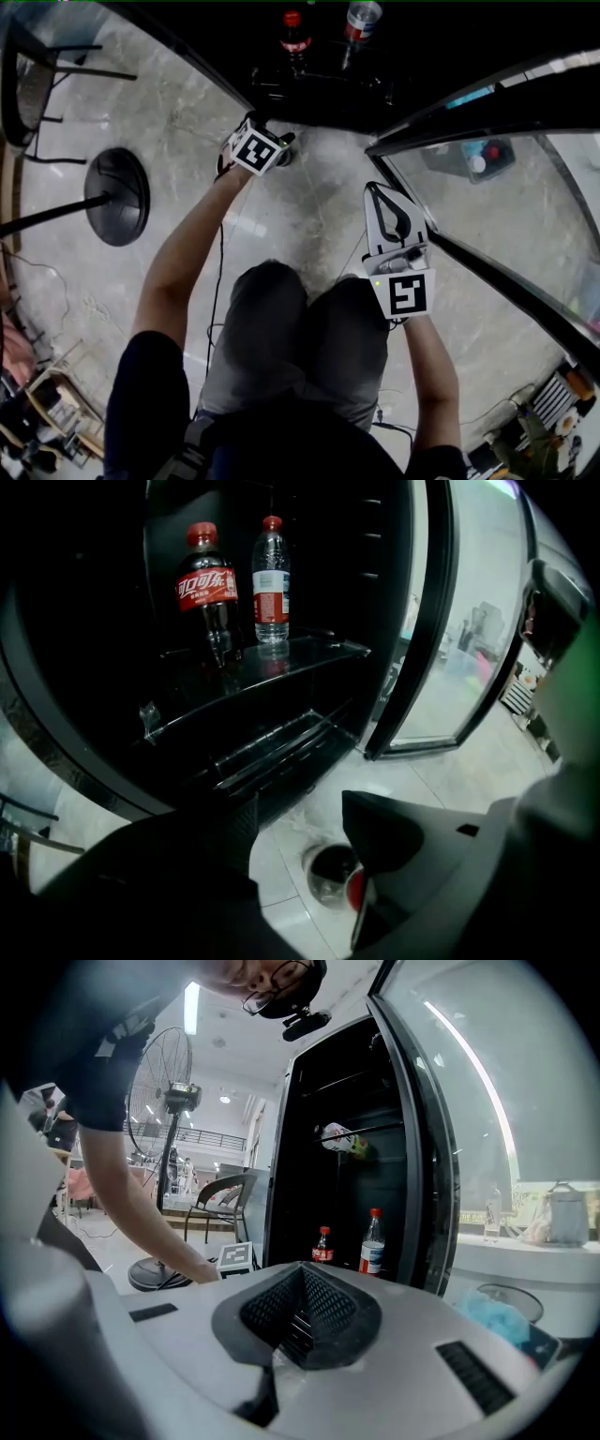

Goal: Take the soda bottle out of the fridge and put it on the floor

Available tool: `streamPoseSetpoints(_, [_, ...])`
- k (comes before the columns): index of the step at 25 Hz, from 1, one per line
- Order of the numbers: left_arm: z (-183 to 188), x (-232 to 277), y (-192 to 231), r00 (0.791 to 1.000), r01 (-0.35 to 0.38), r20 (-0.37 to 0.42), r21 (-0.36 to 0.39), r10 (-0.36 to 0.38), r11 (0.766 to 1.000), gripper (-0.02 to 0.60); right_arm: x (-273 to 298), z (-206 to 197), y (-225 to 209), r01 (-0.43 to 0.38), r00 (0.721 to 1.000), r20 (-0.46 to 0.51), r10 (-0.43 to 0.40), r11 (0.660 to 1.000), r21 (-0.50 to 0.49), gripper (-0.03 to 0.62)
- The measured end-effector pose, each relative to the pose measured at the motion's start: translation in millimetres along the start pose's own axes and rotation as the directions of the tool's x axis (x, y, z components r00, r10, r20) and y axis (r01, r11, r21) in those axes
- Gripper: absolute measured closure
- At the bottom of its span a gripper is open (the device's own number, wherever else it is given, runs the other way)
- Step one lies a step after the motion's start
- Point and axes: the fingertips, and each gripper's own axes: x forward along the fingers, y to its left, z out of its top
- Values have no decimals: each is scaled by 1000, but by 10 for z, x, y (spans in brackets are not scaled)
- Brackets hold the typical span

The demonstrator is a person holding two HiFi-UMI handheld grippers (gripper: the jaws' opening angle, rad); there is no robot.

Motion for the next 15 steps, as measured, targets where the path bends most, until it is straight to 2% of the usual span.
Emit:
streamPoseSetpoints(9, [16, -199, 37, 997, -21, 68, -1, 21, 1000, 287, 23, -44, -3, 0, 1000, -7, 0, 1000, 5, 577])
streamPoseSetpoints(15, [175, -543, 39, 975, -83, 209, 33, 74, 996, 287, 53, -67, -11, 2, 1000, -10, -2, 1000, 15, 577])
